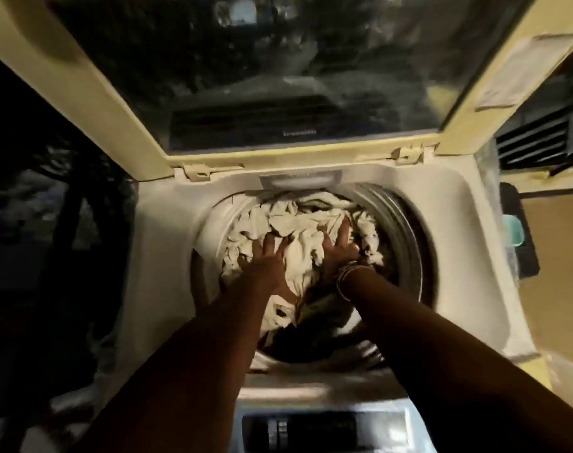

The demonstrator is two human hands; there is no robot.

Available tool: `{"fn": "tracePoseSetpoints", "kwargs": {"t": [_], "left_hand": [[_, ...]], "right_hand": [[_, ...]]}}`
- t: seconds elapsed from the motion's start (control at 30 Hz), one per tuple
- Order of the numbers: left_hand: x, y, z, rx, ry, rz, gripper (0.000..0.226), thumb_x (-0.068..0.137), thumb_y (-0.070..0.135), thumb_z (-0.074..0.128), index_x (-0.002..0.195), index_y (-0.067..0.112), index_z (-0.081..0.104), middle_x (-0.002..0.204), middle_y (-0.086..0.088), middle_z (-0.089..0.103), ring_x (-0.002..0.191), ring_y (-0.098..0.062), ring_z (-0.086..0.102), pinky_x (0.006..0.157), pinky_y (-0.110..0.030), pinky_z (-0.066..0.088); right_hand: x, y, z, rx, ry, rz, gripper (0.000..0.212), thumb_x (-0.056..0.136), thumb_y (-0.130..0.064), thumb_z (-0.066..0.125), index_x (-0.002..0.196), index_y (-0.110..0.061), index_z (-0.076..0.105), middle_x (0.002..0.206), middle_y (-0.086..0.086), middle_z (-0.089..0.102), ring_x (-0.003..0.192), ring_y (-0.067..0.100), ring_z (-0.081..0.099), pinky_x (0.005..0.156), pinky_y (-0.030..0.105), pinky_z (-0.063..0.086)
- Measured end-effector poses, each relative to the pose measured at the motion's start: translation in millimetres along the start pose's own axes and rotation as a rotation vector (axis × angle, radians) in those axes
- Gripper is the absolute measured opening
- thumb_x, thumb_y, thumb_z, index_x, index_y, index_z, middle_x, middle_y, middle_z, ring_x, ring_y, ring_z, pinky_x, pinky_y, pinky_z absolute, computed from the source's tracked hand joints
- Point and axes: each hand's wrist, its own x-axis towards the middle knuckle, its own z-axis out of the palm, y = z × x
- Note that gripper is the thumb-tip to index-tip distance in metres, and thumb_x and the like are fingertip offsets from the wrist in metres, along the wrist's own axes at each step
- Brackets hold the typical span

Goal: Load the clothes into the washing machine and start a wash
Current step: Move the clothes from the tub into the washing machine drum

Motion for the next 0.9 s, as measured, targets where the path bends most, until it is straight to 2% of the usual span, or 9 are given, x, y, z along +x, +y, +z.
{"fn": "tracePoseSetpoints", "kwargs": {"t": [0.13, 0.27, 0.37, 0.47, 0.53, 0.63, 0.73, 0.83, 0.9], "left_hand": [[53, 1, 16, 0.017, -0.119, -0.099, 0.132, 0.063, 0.051, 0.088, 0.159, 0.021, 0.001, 0.163, -0.002, -0.02, 0.151, -0.037, -0.015, 0.111, -0.073, 0.021], [82, -4, 43, -0.037, -0.084, -0.151, 0.143, 0.061, 0.054, 0.087, 0.155, 0.023, -0.016, 0.158, -0.005, -0.018, 0.15, -0.038, -0.011, 0.113, -0.07, 0.022], [97, -9, 64, -0.101, -0.031, -0.2, 0.146, 0.06, 0.056, 0.087, 0.152, 0.022, -0.021, 0.154, -0.003, -0.018, 0.15, -0.035, -0.009, 0.117, -0.066, 0.018], [105, -10, 70, -0.069, -0.032, -0.217, 0.147, 0.061, 0.058, 0.085, 0.15, 0.024, -0.027, 0.154, -0.003, -0.022, 0.151, -0.034, -0.01, 0.117, -0.067, 0.015], [107, -11, 68, -0.055, -0.08, -0.209, 0.149, 0.06, 0.062, 0.084, 0.148, 0.027, -0.031, 0.153, -0.002, -0.027, 0.15, -0.036, -0.016, 0.117, -0.069, 0.013], [106, -19, 63, -0.022, -0.173, -0.157, 0.15, 0.053, 0.074, 0.08, 0.155, 0.026, -0.019, 0.158, -0.001, -0.028, 0.15, -0.041, -0.015, 0.117, -0.068, 0.015], [81, -21, 42, -0.018, -0.207, -0.069, 0.139, 0.061, 0.074, 0.077, 0.159, 0.019, -0.005, 0.163, -0.009, -0.019, 0.15, -0.046, -0.001, 0.121, -0.056, 0.02], [51, -26, 30, -0.251, -0.057, 0.012, 0.129, 0.07, 0.061, 0.079, 0.158, 0.017, -0.004, 0.166, -0.013, -0.001, 0.151, -0.038, 0.014, 0.121, -0.051, 0.025], [27, -24, 22, -0.384, 0.099, 0.014, 0.121, 0.075, 0.053, 0.079, 0.158, 0.014, 0.0, 0.165, -0.011, 0.013, 0.151, -0.031, 0.02, 0.12, -0.049, 0.027]], "right_hand": [[56, 14, 35, -0.015, -0.008, 0.015, 0.106, 0.087, -0.046, 0.066, 0.155, -0.038, -0.016, 0.16, 0.02, -0.029, 0.145, 0.049, 0.023, 0.111, 0.058, 0.036], [85, 24, 62, 0.134, -0.036, 0.036, 0.1, 0.086, -0.033, 0.071, 0.159, -0.033, 0.002, 0.163, 0.009, -0.022, 0.151, 0.043, 0.004, 0.119, 0.055, 0.02], [95, 21, 83, 0.016, 0.044, 0.022, 0.089, 0.095, -0.045, 0.055, 0.159, -0.027, -0.005, 0.162, 0.022, -0.02, 0.146, 0.046, 0.023, 0.116, 0.046, 0.027], [104, 15, 91, -0.002, 0.021, 0.035, 0.099, 0.09, -0.053, 0.06, 0.157, -0.034, -0.009, 0.162, 0.018, -0.026, 0.126, 0.043, 0.049, 0.106, 0.045, 0.043], [105, 16, 90, 0.003, 0.016, 0.023, 0.098, 0.09, -0.052, 0.06, 0.158, -0.033, -0.007, 0.162, 0.018, -0.026, 0.126, 0.041, 0.05, 0.104, 0.043, 0.044], [90, 19, 75, -0.026, -0.029, -0.011, 0.091, 0.094, -0.046, 0.058, 0.159, -0.028, -0.004, 0.161, 0.022, -0.024, 0.143, 0.046, 0.031, 0.112, 0.044, 0.035], [61, 27, 49, -0.086, -0.101, -0.061, 0.1, 0.09, -0.052, 0.063, 0.159, -0.029, -0.005, 0.16, 0.024, -0.025, 0.148, 0.052, 0.011, 0.12, 0.05, 0.024], [28, 30, 21, -0.047, -0.141, -0.084, 0.113, 0.077, -0.058, 0.074, 0.156, -0.044, -0.005, 0.163, 0.014, -0.024, 0.149, 0.052, 0.001, 0.117, 0.066, 0.018], [8, 27, 0, -0.053, -0.133, -0.087, 0.097, 0.085, -0.056, 0.067, 0.155, -0.047, 0.001, 0.167, 0.006, -0.014, 0.151, 0.045, -0.009, 0.114, 0.071, 0.011]]}}
